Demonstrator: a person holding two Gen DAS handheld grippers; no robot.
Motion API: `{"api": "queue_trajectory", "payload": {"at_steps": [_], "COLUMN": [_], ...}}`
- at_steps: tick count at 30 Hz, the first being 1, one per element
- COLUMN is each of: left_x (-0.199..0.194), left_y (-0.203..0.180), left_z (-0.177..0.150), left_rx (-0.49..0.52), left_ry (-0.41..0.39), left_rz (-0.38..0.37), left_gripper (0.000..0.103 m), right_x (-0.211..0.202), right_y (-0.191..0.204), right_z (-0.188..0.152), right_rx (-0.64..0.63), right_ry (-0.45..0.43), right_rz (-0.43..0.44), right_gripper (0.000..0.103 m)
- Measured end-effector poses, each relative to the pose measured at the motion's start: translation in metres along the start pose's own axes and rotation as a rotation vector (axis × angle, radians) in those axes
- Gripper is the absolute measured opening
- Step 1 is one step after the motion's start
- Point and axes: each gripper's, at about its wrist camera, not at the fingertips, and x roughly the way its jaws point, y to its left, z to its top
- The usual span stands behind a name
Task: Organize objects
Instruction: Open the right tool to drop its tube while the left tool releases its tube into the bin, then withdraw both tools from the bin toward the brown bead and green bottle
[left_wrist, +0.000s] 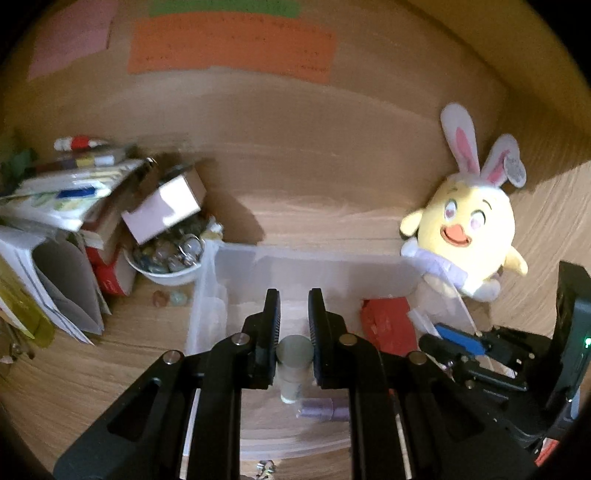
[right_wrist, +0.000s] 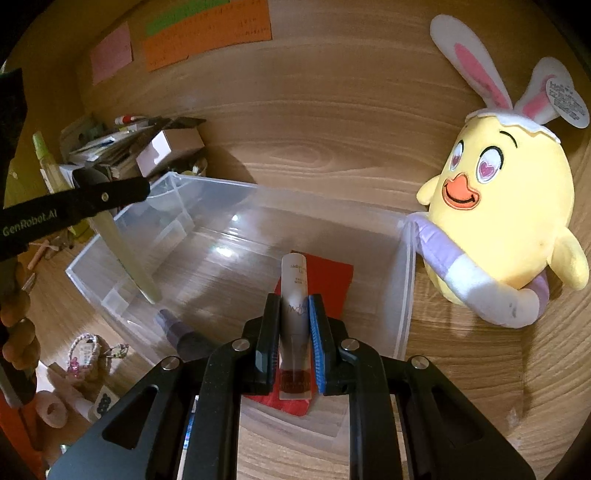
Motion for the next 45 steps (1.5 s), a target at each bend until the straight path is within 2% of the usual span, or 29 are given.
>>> {"api": "queue_trajectory", "payload": {"at_steps": [4,8,10,12,15,19,21,24,27,32,45], "left_x": [0.002,-0.004,-0.009,-0.015,-0.024,-0.037,-0.043,-0.054,-0.063,-0.075,-0.102], "left_y": [-0.007,-0.015,-0.019,-0.024,-0.031,-0.039,-0.042,-0.045,-0.046,-0.047,-0.05], "left_z": [-0.005,-0.005,-0.004,-0.005,-0.008,-0.013,-0.016,-0.022,-0.029,-0.041,-0.093], "left_rx": [0.017,0.046,0.055,0.068,0.083,0.121,0.135,0.151,0.15,0.137,0.143], "left_ry": [0.013,0.001,-0.006,-0.013,-0.026,-0.043,-0.052,-0.066,-0.072,-0.069,-0.046], "left_rz": [0.002,0.013,0.009,0.011,0.011,0.033,0.041,0.055,0.061,0.057,0.053], "left_gripper": [0.014,0.015,0.023,0.04,0.056,0.066,0.077,0.082,0.094,0.096,0.097], "right_x": [0.001,-0.004,-0.01,-0.016,-0.025,-0.038,-0.043,-0.053,-0.061,-0.072,-0.1], "right_y": [0.001,0.0,0.0,0.0,0.0,0.002,0.004,0.005,0.005,0.006,0.002], "right_z": [0.0,0.0,0.0,0.002,0.002,-0.003,-0.006,-0.012,-0.018,-0.03,-0.073], "right_rx": [-0.006,-0.008,-0.01,-0.007,-0.007,-0.024,-0.03,-0.032,-0.031,-0.017,0.024], "right_ry": [0.004,-0.005,-0.022,-0.035,-0.055,-0.081,-0.089,-0.106,-0.117,-0.114,-0.104], "right_rz": [-0.018,-0.029,-0.037,-0.037,-0.047,-0.075,-0.089,-0.101,-0.103,-0.09,-0.075], "right_gripper": [0.014,0.033,0.037,0.04,0.048,0.058,0.068,0.076,0.078,0.082,0.083]}}
